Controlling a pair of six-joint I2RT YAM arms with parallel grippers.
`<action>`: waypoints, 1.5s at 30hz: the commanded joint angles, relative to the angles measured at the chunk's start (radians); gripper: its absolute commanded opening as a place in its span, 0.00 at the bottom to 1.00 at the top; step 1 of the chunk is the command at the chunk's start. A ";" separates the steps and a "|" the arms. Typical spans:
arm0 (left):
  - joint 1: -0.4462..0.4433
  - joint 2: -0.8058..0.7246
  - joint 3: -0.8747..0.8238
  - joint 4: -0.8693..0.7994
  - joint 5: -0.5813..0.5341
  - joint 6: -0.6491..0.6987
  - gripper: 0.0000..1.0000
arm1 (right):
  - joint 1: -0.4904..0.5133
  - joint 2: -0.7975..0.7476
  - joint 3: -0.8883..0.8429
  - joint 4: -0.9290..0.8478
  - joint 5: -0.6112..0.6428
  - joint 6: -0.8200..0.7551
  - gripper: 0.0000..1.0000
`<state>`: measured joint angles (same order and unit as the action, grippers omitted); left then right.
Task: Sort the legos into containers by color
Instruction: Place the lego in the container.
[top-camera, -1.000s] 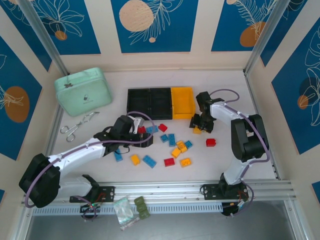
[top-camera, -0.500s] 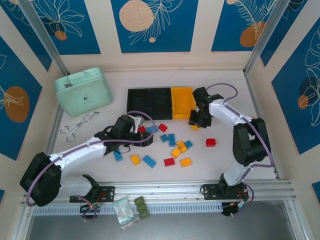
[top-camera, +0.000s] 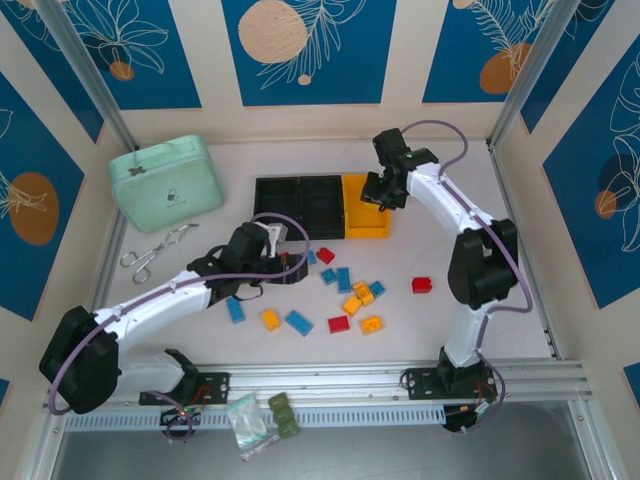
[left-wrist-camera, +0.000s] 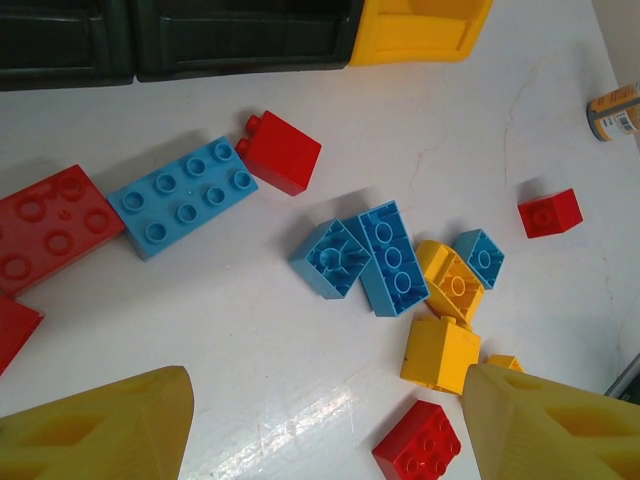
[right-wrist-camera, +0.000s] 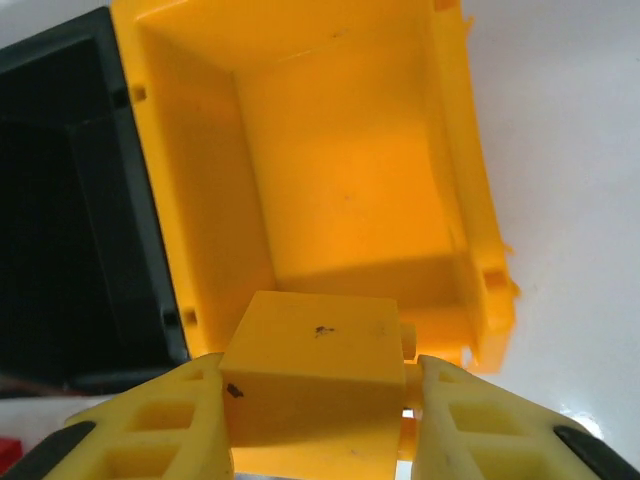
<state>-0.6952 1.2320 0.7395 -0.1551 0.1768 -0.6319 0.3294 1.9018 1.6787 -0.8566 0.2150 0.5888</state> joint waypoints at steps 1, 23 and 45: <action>-0.010 -0.050 -0.016 -0.020 -0.027 -0.025 0.71 | 0.002 0.078 0.081 -0.048 0.012 0.036 0.31; -0.008 -0.070 -0.046 -0.038 -0.059 -0.040 0.71 | 0.016 0.314 0.278 -0.108 0.041 0.051 0.39; -0.008 -0.086 -0.052 -0.047 -0.052 -0.034 0.73 | 0.059 0.038 0.109 -0.075 0.032 0.038 0.55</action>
<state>-0.6960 1.1751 0.6941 -0.1833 0.1249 -0.6731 0.3725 2.0789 1.8519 -0.9371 0.2588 0.6327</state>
